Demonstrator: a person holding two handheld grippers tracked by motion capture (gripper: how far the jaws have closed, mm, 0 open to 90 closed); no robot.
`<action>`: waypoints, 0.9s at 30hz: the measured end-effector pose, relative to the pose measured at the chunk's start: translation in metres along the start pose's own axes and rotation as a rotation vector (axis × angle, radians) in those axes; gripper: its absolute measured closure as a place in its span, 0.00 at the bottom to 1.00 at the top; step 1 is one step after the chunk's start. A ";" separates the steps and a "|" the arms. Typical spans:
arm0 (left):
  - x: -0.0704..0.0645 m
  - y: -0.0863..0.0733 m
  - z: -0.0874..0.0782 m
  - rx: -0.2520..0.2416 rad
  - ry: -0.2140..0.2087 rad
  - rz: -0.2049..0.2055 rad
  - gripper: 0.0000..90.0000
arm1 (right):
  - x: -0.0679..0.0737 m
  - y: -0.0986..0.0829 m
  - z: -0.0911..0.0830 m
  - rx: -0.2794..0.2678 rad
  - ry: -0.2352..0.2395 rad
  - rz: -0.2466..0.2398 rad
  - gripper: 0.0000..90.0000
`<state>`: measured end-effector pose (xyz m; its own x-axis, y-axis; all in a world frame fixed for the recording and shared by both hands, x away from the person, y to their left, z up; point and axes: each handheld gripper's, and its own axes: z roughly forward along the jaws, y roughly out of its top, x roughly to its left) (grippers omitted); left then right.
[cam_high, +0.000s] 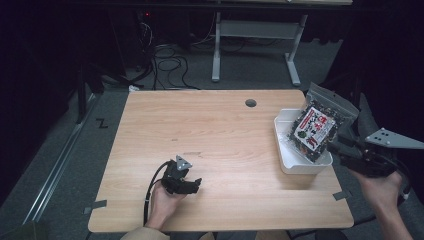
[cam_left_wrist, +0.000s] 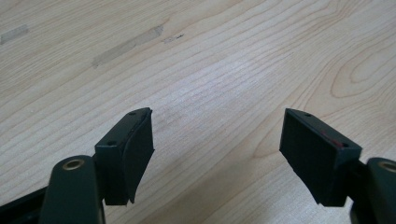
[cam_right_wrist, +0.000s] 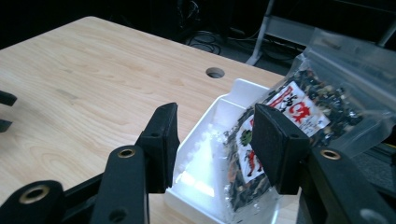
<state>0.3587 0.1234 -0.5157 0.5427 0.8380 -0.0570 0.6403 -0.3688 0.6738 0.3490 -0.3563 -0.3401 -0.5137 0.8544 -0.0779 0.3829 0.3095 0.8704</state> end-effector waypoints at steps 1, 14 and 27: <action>0.000 0.000 0.000 0.000 0.000 0.000 0.29 | 0.000 0.000 0.000 0.000 0.000 0.000 0.58; -0.004 -0.002 -0.006 -0.008 -0.014 0.009 0.29 | 0.024 -0.018 0.013 -0.017 0.108 0.031 0.57; -0.005 -0.004 -0.006 -0.005 -0.023 0.009 0.29 | 0.047 -0.017 0.028 -0.010 0.177 0.005 0.57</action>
<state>0.3502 0.1231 -0.5130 0.5610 0.8250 -0.0678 0.6326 -0.3744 0.6780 0.3395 -0.3095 -0.3719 -0.6391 0.7690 0.0128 0.3786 0.3001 0.8756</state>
